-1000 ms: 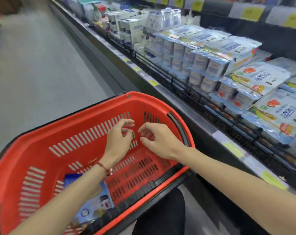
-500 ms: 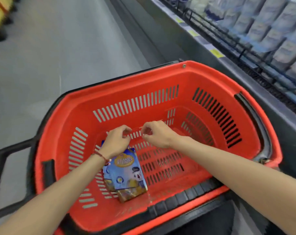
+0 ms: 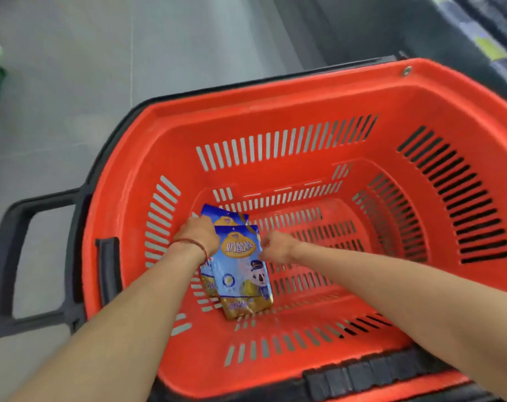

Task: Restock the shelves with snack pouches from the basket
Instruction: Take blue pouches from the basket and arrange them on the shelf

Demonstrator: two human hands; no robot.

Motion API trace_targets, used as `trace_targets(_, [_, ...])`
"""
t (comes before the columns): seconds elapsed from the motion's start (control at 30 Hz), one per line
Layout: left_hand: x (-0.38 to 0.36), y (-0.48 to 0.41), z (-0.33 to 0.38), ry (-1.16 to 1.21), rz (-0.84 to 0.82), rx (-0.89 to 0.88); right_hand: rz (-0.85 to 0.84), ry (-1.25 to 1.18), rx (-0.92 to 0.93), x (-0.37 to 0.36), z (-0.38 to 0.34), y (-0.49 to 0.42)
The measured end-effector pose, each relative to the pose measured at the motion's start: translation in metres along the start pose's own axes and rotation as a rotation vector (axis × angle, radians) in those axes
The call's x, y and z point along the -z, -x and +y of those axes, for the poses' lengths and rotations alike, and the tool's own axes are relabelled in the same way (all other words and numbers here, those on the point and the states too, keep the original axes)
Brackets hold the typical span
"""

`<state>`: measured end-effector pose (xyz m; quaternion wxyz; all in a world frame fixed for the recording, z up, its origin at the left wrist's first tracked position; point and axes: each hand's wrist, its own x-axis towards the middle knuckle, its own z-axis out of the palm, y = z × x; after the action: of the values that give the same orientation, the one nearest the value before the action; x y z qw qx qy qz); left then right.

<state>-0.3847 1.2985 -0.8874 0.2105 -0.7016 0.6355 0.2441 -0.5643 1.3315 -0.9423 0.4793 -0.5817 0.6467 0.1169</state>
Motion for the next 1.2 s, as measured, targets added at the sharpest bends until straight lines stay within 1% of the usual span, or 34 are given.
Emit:
trace_targets(0.07, [-0.009,-0.003,0.002,0.009,-0.024,0.028,-0.072,0.020,0.009,-0.015,0.005,-0.011])
trace_targets(0.23, [-0.029,-0.015,-0.012,0.170,-0.065,0.131,-0.113,0.040,-0.006,-0.036,0.007,-0.034])
trace_targets(0.33, [-0.036,-0.015,-0.025,0.284,-0.022,0.184,-0.148,-0.006,-0.023,-0.039,0.007,-0.042])
trace_targets(0.4, [-0.042,-0.019,-0.030,0.351,0.009,0.189,-0.179,-0.060,-0.041,-0.044,0.008,-0.048])
trace_targets(0.53, [-0.056,-0.026,-0.033,0.465,0.111,0.132,-0.212,-0.203,-0.043,-0.065,0.023,-0.061])
trace_targets(0.57, [-0.059,-0.026,-0.032,0.484,0.135,0.114,-0.214,-0.235,-0.068,-0.067,0.026,-0.064])
trace_targets(0.7, [-0.066,-0.020,-0.027,0.561,0.227,0.087,-0.209,-0.380,-0.076,-0.061,0.029,-0.063])
trace_targets(0.77, [-0.071,-0.017,-0.026,0.563,0.254,0.091,-0.208,-0.381,-0.086,-0.057,0.028,-0.066])
trace_targets(0.83, [-0.071,-0.018,-0.026,0.561,0.242,0.100,-0.220,-0.375,-0.092,-0.058,0.029,-0.066])
trace_targets(0.93, [-0.067,-0.021,-0.026,0.519,0.144,0.057,-0.245,-0.419,-0.075,-0.058,0.033,-0.070])
trace_targets(0.97, [-0.068,-0.022,-0.025,0.528,0.114,0.038,-0.254,-0.438,-0.070,-0.065,0.044,-0.086])
trace_targets(1.03, [-0.072,-0.020,-0.023,0.599,0.053,0.031,-0.273,-0.488,-0.066,-0.082,0.065,-0.115])
trace_targets(1.07, [-0.074,-0.019,-0.022,0.646,0.022,0.045,-0.277,-0.527,-0.060,-0.081,0.068,-0.115])
trace_targets(1.13, [-0.078,-0.019,-0.024,0.754,-0.007,0.071,-0.237,-0.580,-0.058,-0.060,0.046,-0.082])
trace_targets(1.2, [-0.080,-0.021,-0.027,0.857,0.006,0.090,-0.227,-0.644,-0.051,-0.048,0.034,-0.064])
